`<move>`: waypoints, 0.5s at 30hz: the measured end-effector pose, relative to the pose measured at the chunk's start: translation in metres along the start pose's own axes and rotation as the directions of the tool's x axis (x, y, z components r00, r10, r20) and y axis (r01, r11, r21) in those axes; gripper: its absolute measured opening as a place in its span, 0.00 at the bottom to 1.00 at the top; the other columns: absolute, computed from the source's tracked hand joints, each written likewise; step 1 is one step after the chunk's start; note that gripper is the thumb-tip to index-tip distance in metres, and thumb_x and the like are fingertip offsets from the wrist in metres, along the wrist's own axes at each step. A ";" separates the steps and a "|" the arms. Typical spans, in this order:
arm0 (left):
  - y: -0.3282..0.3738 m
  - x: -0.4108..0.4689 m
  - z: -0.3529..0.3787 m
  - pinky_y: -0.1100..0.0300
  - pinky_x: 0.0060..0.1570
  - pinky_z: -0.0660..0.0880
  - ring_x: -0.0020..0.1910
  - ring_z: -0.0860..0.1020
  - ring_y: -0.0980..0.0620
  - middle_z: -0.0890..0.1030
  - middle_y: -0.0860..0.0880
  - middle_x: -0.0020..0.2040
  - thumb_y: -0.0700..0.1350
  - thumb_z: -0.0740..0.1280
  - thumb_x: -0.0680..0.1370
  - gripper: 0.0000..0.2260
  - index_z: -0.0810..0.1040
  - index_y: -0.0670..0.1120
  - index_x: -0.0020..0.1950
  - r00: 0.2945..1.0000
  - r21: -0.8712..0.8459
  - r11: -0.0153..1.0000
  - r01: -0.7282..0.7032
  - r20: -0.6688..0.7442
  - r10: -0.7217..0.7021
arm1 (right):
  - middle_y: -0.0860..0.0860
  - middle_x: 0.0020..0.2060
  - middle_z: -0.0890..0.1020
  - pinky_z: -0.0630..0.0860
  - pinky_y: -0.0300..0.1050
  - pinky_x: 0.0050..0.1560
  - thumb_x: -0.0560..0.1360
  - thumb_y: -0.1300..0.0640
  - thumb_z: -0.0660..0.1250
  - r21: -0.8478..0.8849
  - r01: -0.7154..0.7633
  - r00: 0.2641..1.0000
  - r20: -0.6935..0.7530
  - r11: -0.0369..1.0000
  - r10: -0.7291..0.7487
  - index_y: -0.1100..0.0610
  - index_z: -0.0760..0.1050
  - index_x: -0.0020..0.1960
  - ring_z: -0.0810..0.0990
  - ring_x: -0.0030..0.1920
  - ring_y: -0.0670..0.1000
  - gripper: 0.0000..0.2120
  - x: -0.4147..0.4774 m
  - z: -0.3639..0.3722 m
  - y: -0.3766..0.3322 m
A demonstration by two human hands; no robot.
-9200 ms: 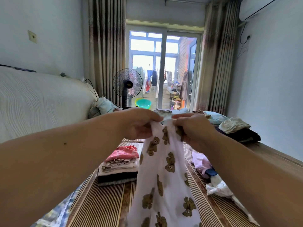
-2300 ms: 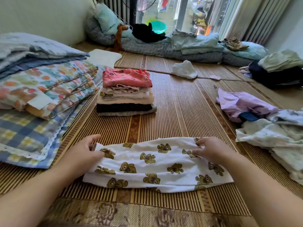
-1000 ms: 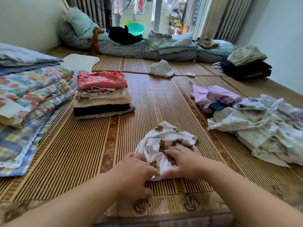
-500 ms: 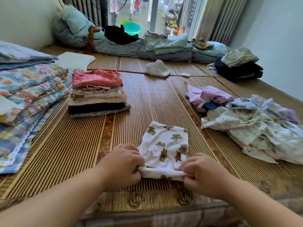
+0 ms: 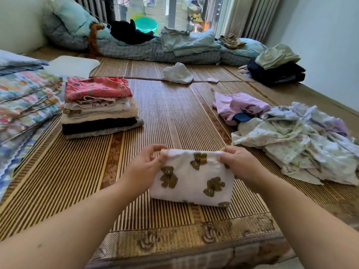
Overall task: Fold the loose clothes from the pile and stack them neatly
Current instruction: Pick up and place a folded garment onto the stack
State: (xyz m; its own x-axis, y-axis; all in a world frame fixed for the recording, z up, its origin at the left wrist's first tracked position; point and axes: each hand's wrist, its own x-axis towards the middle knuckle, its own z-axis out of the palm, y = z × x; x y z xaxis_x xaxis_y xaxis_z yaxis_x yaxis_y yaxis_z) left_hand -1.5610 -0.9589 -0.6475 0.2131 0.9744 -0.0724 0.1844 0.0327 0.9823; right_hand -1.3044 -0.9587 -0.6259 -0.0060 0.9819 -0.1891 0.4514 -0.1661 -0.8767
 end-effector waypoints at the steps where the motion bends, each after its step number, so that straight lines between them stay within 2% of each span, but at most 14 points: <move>1: -0.002 0.007 0.001 0.49 0.45 0.82 0.46 0.83 0.49 0.81 0.45 0.54 0.56 0.63 0.76 0.19 0.71 0.53 0.66 0.999 -0.034 0.999 0.023 -0.035 -0.025 | 0.50 0.40 0.81 0.78 0.48 0.40 0.75 0.52 0.64 0.002 -0.022 0.995 -0.096 1.000 0.022 0.50 0.79 0.45 0.80 0.40 0.50 0.06 0.011 0.003 0.005; 3: -0.006 0.017 0.003 0.50 0.51 0.78 0.53 0.79 0.50 0.77 0.45 0.63 0.59 0.62 0.74 0.28 0.62 0.54 0.73 0.994 -0.016 0.997 0.080 -0.078 -0.081 | 0.50 0.51 0.81 0.77 0.55 0.53 0.78 0.46 0.62 -0.044 -0.079 0.963 -0.262 0.996 0.065 0.51 0.76 0.59 0.79 0.51 0.52 0.15 0.029 0.007 0.013; 4: -0.009 0.021 0.005 0.51 0.54 0.76 0.56 0.78 0.50 0.75 0.45 0.67 0.59 0.62 0.76 0.30 0.59 0.55 0.75 0.990 0.054 0.992 0.113 -0.089 -0.108 | 0.51 0.56 0.79 0.75 0.57 0.58 0.78 0.42 0.60 -0.071 -0.116 0.944 -0.317 0.991 0.088 0.52 0.73 0.65 0.77 0.56 0.53 0.20 0.035 0.008 0.015; 6: -0.017 0.028 0.010 0.49 0.61 0.71 0.65 0.73 0.45 0.70 0.45 0.72 0.59 0.63 0.77 0.32 0.54 0.55 0.77 0.984 0.304 0.937 0.174 -0.086 -0.154 | 0.54 0.64 0.76 0.71 0.56 0.62 0.77 0.38 0.59 -0.169 -0.208 0.922 -0.363 0.963 0.135 0.53 0.67 0.70 0.73 0.63 0.56 0.28 0.042 0.009 0.020; 7: -0.020 0.029 0.013 0.49 0.64 0.70 0.67 0.72 0.45 0.69 0.45 0.72 0.60 0.64 0.77 0.34 0.53 0.54 0.78 0.982 0.433 0.881 0.190 -0.085 -0.170 | 0.54 0.65 0.75 0.71 0.54 0.61 0.76 0.36 0.60 -0.241 -0.264 0.924 -0.342 0.934 0.173 0.55 0.67 0.71 0.73 0.64 0.57 0.30 0.042 0.010 0.022; 8: -0.022 0.031 0.016 0.49 0.65 0.70 0.68 0.71 0.44 0.69 0.45 0.72 0.61 0.65 0.76 0.36 0.52 0.53 0.78 0.979 0.533 0.821 0.202 -0.092 -0.180 | 0.54 0.63 0.76 0.72 0.52 0.57 0.74 0.34 0.61 -0.318 -0.315 0.929 -0.298 0.894 0.220 0.57 0.68 0.69 0.73 0.62 0.56 0.33 0.042 0.011 0.024; 10: -0.024 0.034 0.023 0.52 0.60 0.71 0.65 0.73 0.45 0.72 0.46 0.70 0.64 0.66 0.73 0.38 0.54 0.51 0.77 0.970 0.619 0.748 0.240 -0.128 -0.205 | 0.51 0.52 0.79 0.72 0.47 0.46 0.69 0.32 0.65 -0.403 -0.364 0.931 -0.193 0.840 0.311 0.59 0.74 0.62 0.77 0.52 0.53 0.35 0.041 0.016 0.025; 13: -0.024 0.038 0.034 0.54 0.55 0.73 0.59 0.76 0.46 0.76 0.48 0.64 0.62 0.68 0.72 0.37 0.57 0.51 0.75 0.961 0.637 0.719 0.276 -0.164 -0.224 | 0.50 0.41 0.82 0.75 0.46 0.40 0.64 0.37 0.73 -0.444 -0.327 0.945 -0.135 0.834 0.298 0.56 0.81 0.45 0.80 0.42 0.50 0.22 0.036 0.030 0.026; 15: -0.022 0.040 0.039 0.57 0.48 0.73 0.54 0.77 0.48 0.77 0.48 0.60 0.59 0.69 0.73 0.35 0.58 0.51 0.74 0.962 0.626 0.730 0.274 -0.173 -0.213 | 0.50 0.38 0.82 0.72 0.44 0.36 0.66 0.42 0.74 -0.482 -0.278 0.961 -0.148 0.831 0.235 0.54 0.79 0.40 0.80 0.40 0.50 0.15 0.035 0.040 0.025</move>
State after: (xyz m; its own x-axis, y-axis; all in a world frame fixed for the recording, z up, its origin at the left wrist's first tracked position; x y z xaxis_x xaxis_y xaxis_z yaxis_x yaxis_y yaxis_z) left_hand -1.5187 -0.9290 -0.6785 -0.0004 0.9686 -0.2486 0.7938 0.1515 0.5890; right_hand -1.3286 -0.9326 -0.6722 0.2326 0.9177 -0.3221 0.8069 -0.3670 -0.4629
